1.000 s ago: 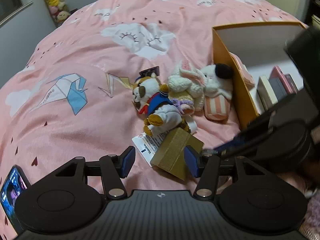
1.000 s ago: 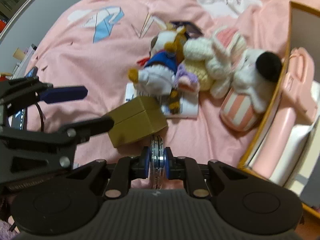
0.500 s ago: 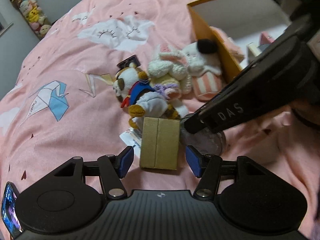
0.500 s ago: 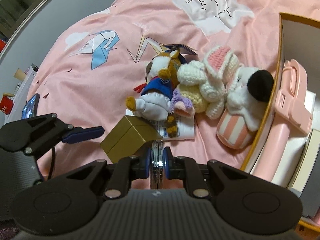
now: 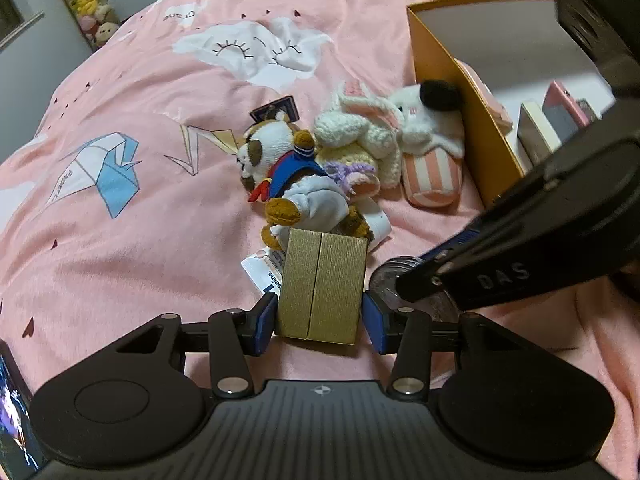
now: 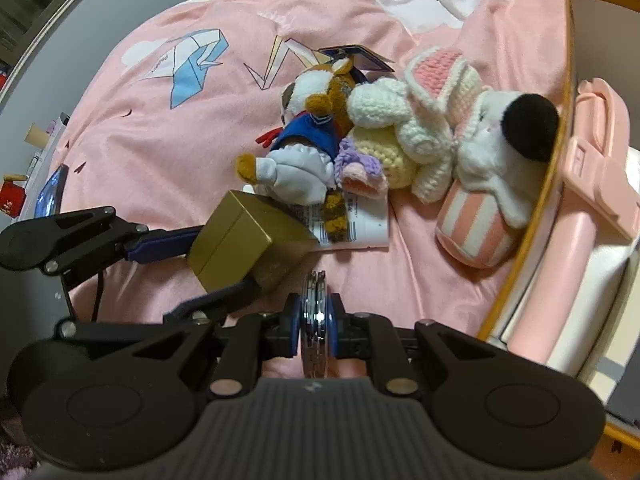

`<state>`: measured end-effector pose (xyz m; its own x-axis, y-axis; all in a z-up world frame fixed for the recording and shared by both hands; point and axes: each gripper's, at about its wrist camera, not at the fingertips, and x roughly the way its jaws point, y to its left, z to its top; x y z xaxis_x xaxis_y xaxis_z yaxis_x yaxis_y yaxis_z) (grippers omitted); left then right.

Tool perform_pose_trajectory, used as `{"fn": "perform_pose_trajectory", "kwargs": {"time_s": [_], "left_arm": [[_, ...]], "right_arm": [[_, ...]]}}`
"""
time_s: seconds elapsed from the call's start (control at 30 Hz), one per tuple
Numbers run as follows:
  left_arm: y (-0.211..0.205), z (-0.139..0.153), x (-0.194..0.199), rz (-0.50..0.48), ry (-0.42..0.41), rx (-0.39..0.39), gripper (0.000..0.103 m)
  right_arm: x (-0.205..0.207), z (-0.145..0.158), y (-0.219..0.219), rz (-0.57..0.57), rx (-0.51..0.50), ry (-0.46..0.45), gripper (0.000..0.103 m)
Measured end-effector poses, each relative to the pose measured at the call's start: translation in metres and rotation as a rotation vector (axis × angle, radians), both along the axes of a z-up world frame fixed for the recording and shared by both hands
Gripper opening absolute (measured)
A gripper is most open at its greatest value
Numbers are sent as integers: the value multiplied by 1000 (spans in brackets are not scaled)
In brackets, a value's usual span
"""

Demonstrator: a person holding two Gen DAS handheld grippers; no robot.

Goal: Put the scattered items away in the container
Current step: 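Carry the mirror compact and gold box with both tools over the orange box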

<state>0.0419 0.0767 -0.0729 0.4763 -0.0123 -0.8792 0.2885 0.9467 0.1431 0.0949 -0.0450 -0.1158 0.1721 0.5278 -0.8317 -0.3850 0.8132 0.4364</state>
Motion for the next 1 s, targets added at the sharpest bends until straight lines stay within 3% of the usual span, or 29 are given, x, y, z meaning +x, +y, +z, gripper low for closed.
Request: {"fn": "perform_pose_trajectory", "kwargs": {"time_s": [0.37, 0.67, 0.83, 1.0], "left_arm": [[8, 49, 1, 57, -62, -268, 52], [-27, 92, 17, -28, -151, -408, 52], [-54, 97, 33, -93, -165, -467, 52], [-84, 90, 46, -156, -149, -507, 52]], "right_arm": [[-18, 56, -61, -139, 107, -100, 15], [-34, 123, -134, -301, 132, -285, 15], [-36, 143, -181, -419, 47, -364, 15], [-29, 126, -213, -505, -136, -325, 15]]}}
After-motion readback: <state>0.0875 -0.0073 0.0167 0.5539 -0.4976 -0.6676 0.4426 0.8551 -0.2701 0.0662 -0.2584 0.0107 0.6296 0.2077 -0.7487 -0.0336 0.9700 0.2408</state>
